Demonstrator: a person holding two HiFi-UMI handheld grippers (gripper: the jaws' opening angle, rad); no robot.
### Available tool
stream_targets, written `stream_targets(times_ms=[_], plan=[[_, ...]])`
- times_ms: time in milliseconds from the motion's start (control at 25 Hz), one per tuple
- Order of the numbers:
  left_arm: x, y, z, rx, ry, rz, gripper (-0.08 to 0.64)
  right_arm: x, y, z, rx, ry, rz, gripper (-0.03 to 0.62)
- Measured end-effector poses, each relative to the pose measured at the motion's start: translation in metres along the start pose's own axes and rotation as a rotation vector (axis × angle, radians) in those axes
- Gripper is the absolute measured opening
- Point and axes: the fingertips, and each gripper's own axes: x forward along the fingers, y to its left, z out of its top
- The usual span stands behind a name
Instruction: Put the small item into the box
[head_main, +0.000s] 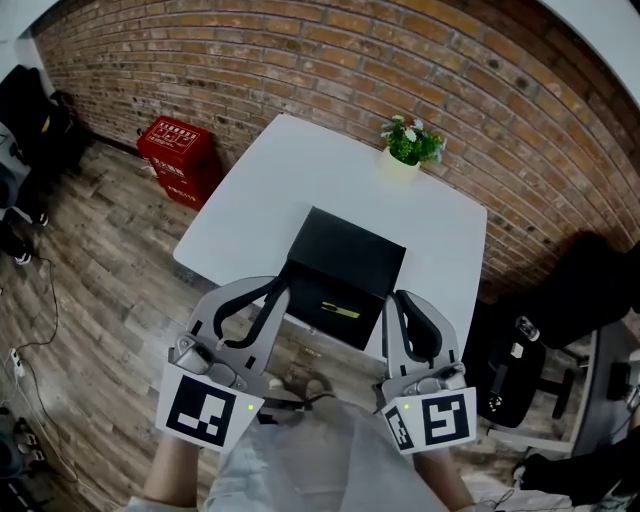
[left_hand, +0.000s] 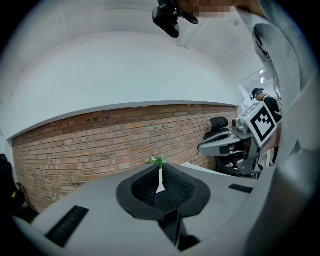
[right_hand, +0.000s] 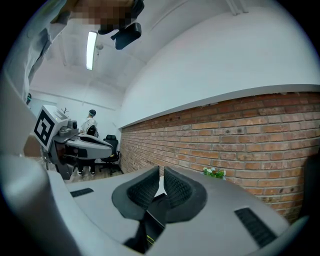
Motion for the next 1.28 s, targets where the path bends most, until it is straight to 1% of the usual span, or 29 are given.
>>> stream_targets(times_ms=[480,1280], plan=[[0.004,-0.002,0.000,-0.017,-0.003,-0.005,0.034,0.001,0.000,-0.004,-0.009,0.023,0.005,0.057],[0.005,-0.001,-0.009,-0.020,0.014,-0.004,0.034,0.006,0.002,-0.016,-0.002,0.052,0.017,0.057]])
